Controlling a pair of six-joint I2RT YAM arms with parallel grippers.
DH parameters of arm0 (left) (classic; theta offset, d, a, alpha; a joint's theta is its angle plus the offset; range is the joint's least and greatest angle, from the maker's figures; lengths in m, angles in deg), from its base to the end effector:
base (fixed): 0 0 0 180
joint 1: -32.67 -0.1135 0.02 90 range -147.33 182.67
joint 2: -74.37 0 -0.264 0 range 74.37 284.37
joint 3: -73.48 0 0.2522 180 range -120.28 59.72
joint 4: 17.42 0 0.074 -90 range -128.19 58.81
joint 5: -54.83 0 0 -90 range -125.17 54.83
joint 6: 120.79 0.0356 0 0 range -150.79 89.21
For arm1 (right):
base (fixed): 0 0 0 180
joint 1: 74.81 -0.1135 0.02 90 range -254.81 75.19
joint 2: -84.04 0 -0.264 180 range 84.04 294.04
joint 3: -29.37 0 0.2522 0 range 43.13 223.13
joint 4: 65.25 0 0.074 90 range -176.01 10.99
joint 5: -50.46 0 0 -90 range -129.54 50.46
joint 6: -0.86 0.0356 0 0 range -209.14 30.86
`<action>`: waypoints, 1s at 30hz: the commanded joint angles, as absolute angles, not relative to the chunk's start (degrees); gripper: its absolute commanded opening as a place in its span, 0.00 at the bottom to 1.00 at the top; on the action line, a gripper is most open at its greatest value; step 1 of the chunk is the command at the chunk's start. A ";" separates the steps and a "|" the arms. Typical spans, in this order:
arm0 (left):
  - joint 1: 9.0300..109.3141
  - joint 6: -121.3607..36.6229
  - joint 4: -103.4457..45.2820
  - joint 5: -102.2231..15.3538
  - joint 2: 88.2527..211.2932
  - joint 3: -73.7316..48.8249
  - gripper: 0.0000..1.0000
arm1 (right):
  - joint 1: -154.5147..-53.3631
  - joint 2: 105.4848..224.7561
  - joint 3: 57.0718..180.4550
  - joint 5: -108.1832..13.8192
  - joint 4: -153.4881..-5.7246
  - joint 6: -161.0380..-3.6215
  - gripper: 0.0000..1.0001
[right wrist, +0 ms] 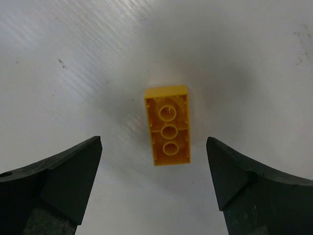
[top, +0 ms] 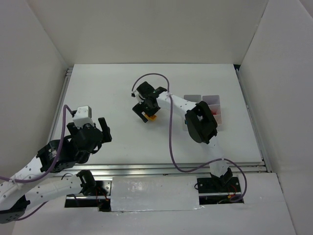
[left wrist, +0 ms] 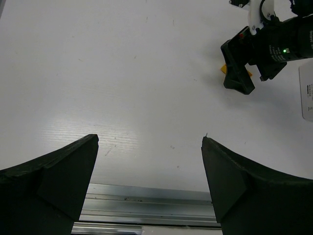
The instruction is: Sort the legos into containers by color
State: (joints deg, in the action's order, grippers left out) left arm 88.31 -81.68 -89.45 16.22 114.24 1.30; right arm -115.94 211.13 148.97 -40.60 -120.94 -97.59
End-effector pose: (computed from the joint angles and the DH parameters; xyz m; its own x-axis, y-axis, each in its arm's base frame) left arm 0.0820 -0.0706 0.3561 -0.3640 -0.3255 -0.8727 -0.1689 0.9445 -0.2818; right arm 0.3601 0.3154 0.1934 -0.5673 -0.6905 -0.4487 -0.7555 0.6532 -0.0500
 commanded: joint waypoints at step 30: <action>85.32 -79.04 -86.99 14.49 116.20 -0.05 0.99 | -99.52 144.54 91.61 -11.08 -101.69 -24.60 0.00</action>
